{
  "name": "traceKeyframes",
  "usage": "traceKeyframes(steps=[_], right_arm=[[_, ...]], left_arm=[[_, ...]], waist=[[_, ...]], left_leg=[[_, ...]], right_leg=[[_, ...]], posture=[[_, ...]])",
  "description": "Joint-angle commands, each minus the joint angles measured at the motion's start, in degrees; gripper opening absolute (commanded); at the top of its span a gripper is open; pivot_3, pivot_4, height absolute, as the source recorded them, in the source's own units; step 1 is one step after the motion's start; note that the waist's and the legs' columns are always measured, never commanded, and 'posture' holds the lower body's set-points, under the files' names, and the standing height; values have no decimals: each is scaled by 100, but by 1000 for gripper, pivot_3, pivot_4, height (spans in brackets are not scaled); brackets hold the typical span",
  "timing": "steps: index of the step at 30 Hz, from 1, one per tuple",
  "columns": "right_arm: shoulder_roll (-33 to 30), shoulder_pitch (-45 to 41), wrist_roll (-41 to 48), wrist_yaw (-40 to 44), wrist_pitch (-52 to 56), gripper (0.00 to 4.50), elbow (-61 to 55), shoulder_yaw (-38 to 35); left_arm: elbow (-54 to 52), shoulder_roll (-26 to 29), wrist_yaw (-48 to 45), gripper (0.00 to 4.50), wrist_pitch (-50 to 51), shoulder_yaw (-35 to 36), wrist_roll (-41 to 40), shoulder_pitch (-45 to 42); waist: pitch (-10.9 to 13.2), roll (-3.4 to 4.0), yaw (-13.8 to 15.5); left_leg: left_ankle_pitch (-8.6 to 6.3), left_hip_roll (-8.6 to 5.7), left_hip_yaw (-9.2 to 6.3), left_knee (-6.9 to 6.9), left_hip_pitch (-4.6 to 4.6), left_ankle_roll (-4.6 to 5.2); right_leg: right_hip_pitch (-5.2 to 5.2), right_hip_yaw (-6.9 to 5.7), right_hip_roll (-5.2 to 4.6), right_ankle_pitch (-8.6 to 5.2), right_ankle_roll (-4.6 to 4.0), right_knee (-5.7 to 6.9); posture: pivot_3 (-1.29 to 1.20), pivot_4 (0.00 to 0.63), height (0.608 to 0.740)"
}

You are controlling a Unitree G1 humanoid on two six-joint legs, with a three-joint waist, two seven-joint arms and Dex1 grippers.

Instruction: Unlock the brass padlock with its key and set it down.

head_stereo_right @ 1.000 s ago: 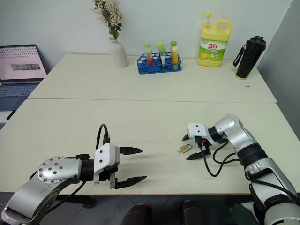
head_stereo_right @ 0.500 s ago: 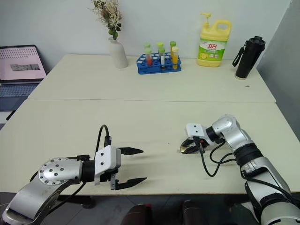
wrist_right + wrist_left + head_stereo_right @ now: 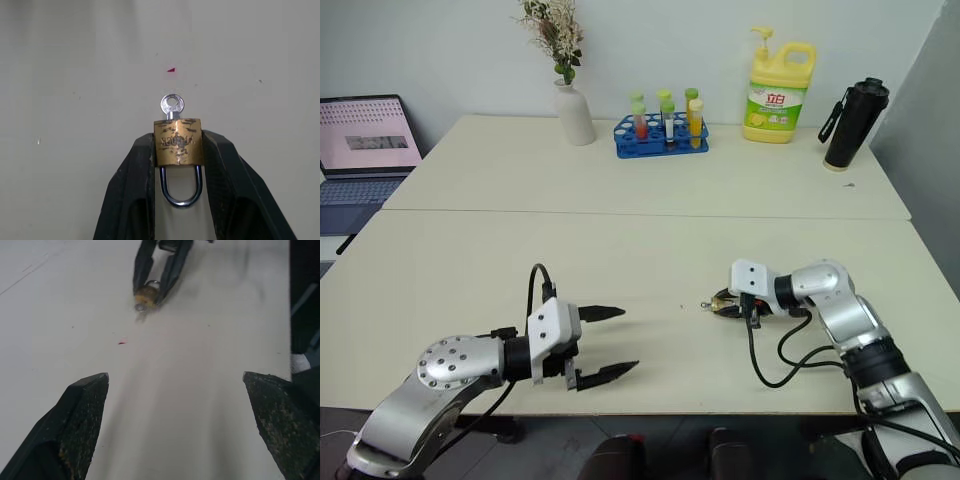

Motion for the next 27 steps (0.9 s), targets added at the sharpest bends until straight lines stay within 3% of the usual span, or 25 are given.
traceKeyframes(steps=[1, 5, 11, 15, 27], right_arm=[[4, 453, 143, -631, 375, 925, -936, -463], [155, 1147, -218, -1632, 237, 925, -1865, -746], [-176, 1773, -1879, -3015, -1836, 925, -2618, -626], [-264, 1796, -2530, -3680, -2574, 925, -2603, -665], [-367, 1457, -3126, -4528, -3856, 925, -2587, -820]], left_arm=[[-31, -127, 135, 4500, 249, 180, -299, -283], [57, -209, 119, 4500, 600, 158, -571, -683], [500, -280, -178, 4500, 1001, 3, -929, -1671], [776, -346, -352, 4500, 1177, -142, -1046, -2233], [1501, -804, -538, 4500, 2042, -380, -1405, -3643]], waist=[[0, 0, -6], [0, 0, -7], [0, 0, -12], [-2, -3, -27], [-2, -4, -23]], left_leg=[[0, 0, -1, 0, -1, 0], [0, -1, -2, -2, -2, -1], [1, -5, 2, 0, 0, -2], [2, -7, 11, 1, 2, -3], [2, -9, 8, 6, -1, -4]], right_leg=[[0, 0, 1, -2, 4, 0], [0, 0, 3, -7, 12, 0], [0, 1, 20, -7, 14, 1], [0, 2, 20, -6, 17, 0], [0, 6, 21, -5, 16, 4]], posture=[[0, 150, 740], [0, 150, 740], [0, 150, 740], [0, 150, 740], [0, 150, 740]])
